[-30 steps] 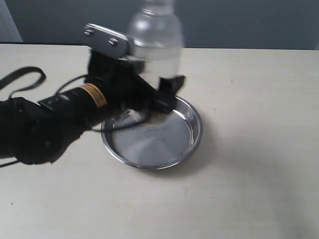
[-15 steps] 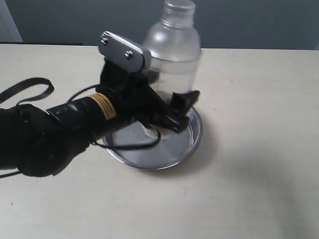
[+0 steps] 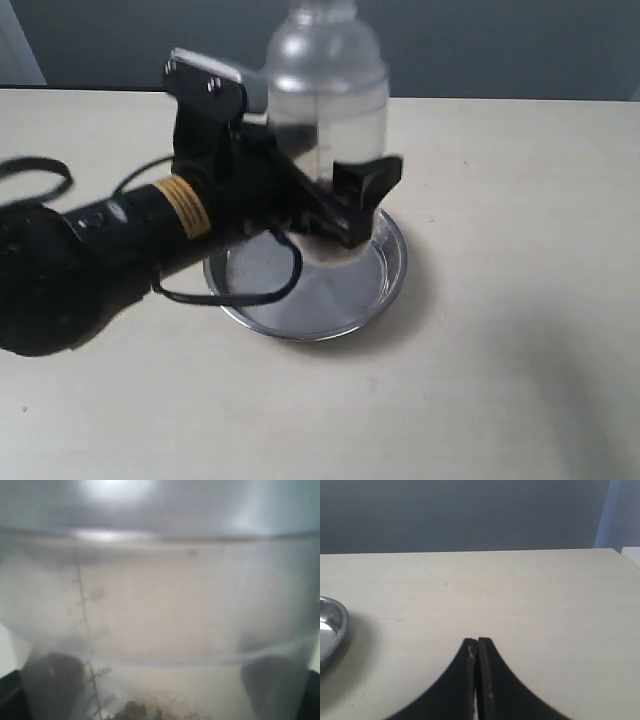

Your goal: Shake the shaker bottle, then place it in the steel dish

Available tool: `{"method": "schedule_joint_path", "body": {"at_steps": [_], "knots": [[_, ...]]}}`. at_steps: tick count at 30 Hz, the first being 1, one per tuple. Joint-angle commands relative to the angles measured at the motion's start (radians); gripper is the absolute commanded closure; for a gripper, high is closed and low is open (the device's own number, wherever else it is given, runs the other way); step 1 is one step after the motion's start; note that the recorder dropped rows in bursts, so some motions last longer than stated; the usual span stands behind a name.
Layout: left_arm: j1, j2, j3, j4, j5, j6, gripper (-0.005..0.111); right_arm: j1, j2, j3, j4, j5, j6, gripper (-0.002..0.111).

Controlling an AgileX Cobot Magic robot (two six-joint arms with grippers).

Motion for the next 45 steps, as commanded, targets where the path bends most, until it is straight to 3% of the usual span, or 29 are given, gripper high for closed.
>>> {"method": "schedule_joint_path", "body": {"at_steps": [1,3,6,8,11,14,16,18,19,21,25,29,33,35,37,40,42,43,45], "knots": [[-0.006,-0.037,-0.037,-0.144,0.132,0.178,0.107,-0.001,-0.004,0.001,-0.001,-0.012,0.0,0.109],[-0.011,0.072,0.021,-0.229,0.099,0.139,0.107,-0.001,-0.004,0.001,-0.001,-0.012,0.0,0.109],[-0.02,0.067,0.026,-0.012,-0.102,0.067,0.107,-0.001,-0.004,0.001,-0.001,-0.012,0.0,0.109],[-0.02,-0.034,-0.031,0.02,-0.204,0.09,0.107,-0.001,-0.004,0.001,-0.001,-0.012,0.0,0.109],[-0.018,-0.116,-0.099,-0.123,0.008,0.216,0.107,-0.001,-0.004,0.001,-0.001,-0.012,0.0,0.109],[-0.018,0.024,-0.03,-0.194,0.102,0.201,0.107,-0.001,-0.004,0.001,-0.001,-0.012,0.0,0.109],[-0.018,0.095,0.005,-0.136,0.048,0.089,0.107,-0.001,-0.004,0.001,-0.001,-0.012,0.0,0.109],[-0.018,0.023,-0.014,-0.015,-0.152,0.059,0.107,-0.001,-0.004,0.001,-0.001,-0.012,0.0,0.109],[-0.018,-0.086,-0.067,0.007,-0.148,0.088,0.107,-0.001,-0.004,0.001,-0.001,-0.012,0.0,0.109],[-0.018,-0.141,-0.094,-0.053,-0.027,0.163,0.107,-0.001,-0.004,0.001,-0.001,-0.012,0.0,0.109],[-0.018,-0.032,-0.032,-0.197,0.129,0.201,0.107,-0.001,-0.004,0.001,-0.001,-0.012,0.0,0.109],[-0.02,0.041,0.03,-0.018,0.078,-0.01,0.107,-0.001,-0.004,0.001,-0.001,-0.012,0.0,0.109],[-0.02,0.037,0.03,-0.018,0.056,-0.008,0.107,-0.001,-0.004,0.001,-0.001,-0.012,0.0,0.109],[0.001,-0.049,-0.017,0.002,-0.131,0.027,0.107,-0.001,-0.004,0.001,-0.001,-0.012,0.0,0.109],[0.0,-0.138,-0.078,0.036,-0.115,0.069,0.107,-0.001,-0.004,0.001,-0.001,-0.012,0.0,0.109],[0.0,-0.239,-0.157,0.069,0.031,0.168,0.107,-0.001,-0.004,0.001,-0.001,-0.012,0.0,0.109],[0.022,-0.171,-0.106,-0.043,0.153,0.186,0.107,-0.001,-0.004,0.001,-0.001,-0.012,0.0,0.109],[0.029,-0.046,-0.026,-0.138,0.114,0.154,0.107,-0.001,-0.004,0.001,-0.001,-0.012,0.0,0.109],[0.018,0.045,0.044,-0.125,-0.018,0.028,0.107,-0.001,-0.004,0.001,-0.001,-0.012,0.0,0.109]]}}
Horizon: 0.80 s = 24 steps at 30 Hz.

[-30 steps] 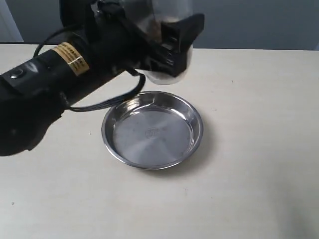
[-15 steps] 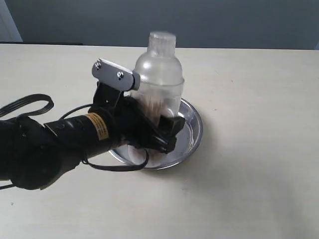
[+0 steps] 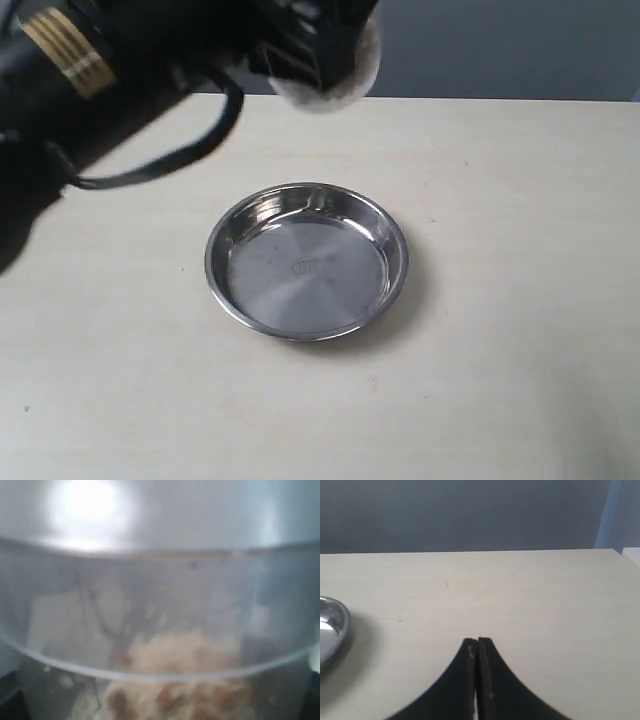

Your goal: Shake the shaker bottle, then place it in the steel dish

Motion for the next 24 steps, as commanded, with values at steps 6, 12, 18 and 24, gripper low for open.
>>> {"method": "schedule_joint_path", "body": {"at_steps": [6,12,18,24], "knots": [[-0.024,0.219,0.185,0.087,-0.288,-0.203,0.107,-0.001,-0.004,0.001,-0.001,-0.012,0.0,0.109],[-0.022,0.219,0.185,0.093,-0.251,-0.203,0.107,-0.001,-0.004,0.001,-0.001,-0.012,0.0,0.109],[-0.022,0.219,0.185,0.131,-0.236,-0.229,0.107,-0.001,-0.004,0.001,-0.001,-0.012,0.0,0.109],[-0.013,0.219,0.183,0.182,-0.228,-0.411,0.107,-0.001,-0.004,0.001,-0.001,-0.012,0.0,0.109]]}}
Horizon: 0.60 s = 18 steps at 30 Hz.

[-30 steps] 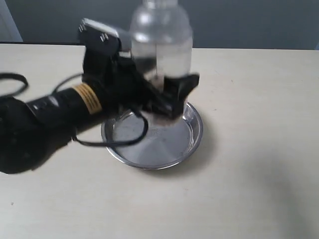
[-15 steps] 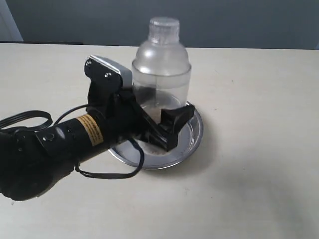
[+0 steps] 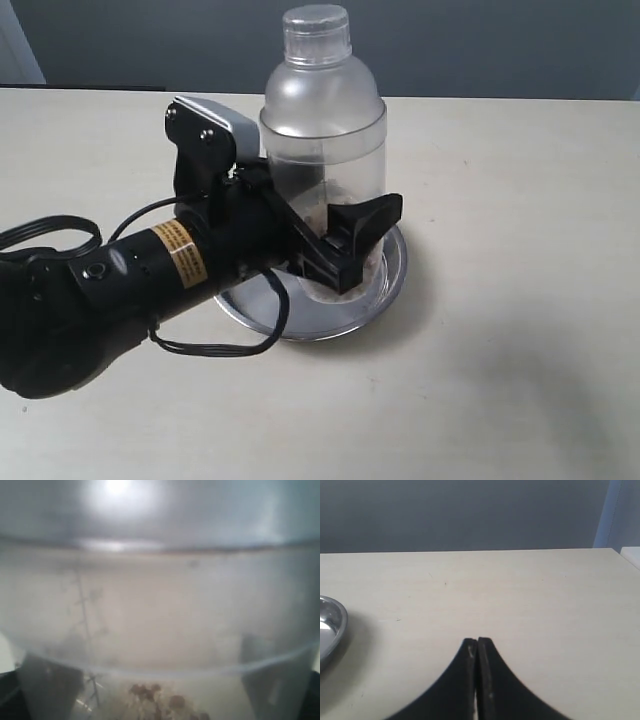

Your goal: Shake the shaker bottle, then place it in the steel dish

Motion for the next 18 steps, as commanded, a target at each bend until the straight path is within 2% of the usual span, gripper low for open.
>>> {"method": "schedule_joint_path", "body": {"at_steps": [1,5,11,18], "knots": [[0.013,-0.011,-0.007,0.08,-0.026,-0.17,0.107,-0.001,-0.004,0.001,-0.001,-0.012,0.0,0.109],[0.053,-0.011,-0.007,0.138,-0.009,-0.189,0.107,-0.001,-0.004,0.001,-0.001,-0.012,0.0,0.109],[0.126,0.018,-0.007,0.108,-0.009,-0.071,0.107,-0.001,-0.004,0.001,-0.001,-0.012,0.0,0.109],[0.135,0.152,-0.007,0.097,-0.216,0.035,0.107,-0.001,-0.004,0.001,-0.001,-0.012,0.0,0.109]]}}
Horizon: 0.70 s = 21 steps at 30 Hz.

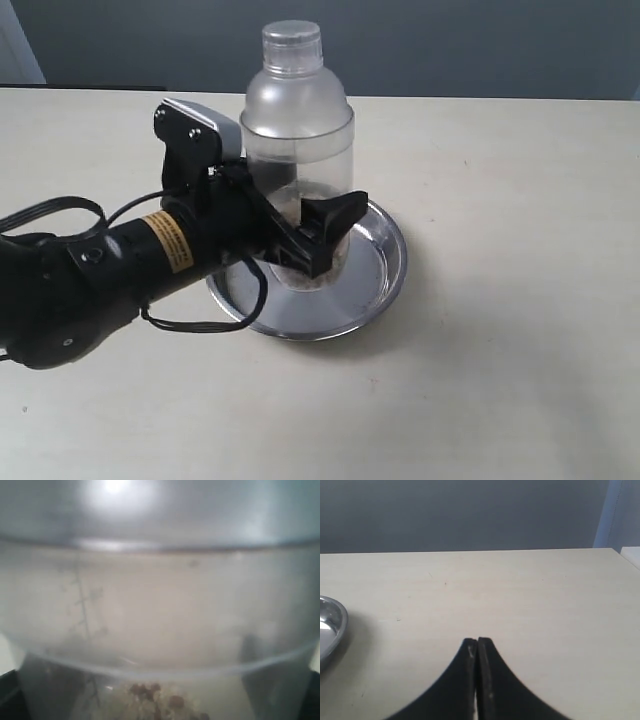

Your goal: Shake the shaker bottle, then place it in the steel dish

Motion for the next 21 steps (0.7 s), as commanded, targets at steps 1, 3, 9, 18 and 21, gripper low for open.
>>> {"method": "schedule_joint_path", "body": {"at_steps": [1,3,9,18,21], "knots": [[0.002,0.083,-0.007,-0.029,-0.196,0.045,0.107,-0.001,-0.004,0.001,-0.001,-0.012,-0.002,0.109],[0.002,0.117,-0.007,-0.053,-0.216,0.057,0.107,-0.001,-0.004,0.001,-0.001,-0.012,-0.002,0.109],[0.002,0.167,-0.007,-0.072,-0.246,0.087,0.107,-0.001,-0.004,0.001,-0.001,-0.012,-0.002,0.109],[0.003,0.167,-0.007,-0.091,-0.203,0.127,0.107,-0.001,-0.004,0.001,-0.001,-0.012,-0.002,0.109],[0.005,0.167,-0.007,-0.123,-0.192,0.132,0.107,-0.001,-0.004,0.001,-0.001,-0.012,-0.002,0.109]]}}
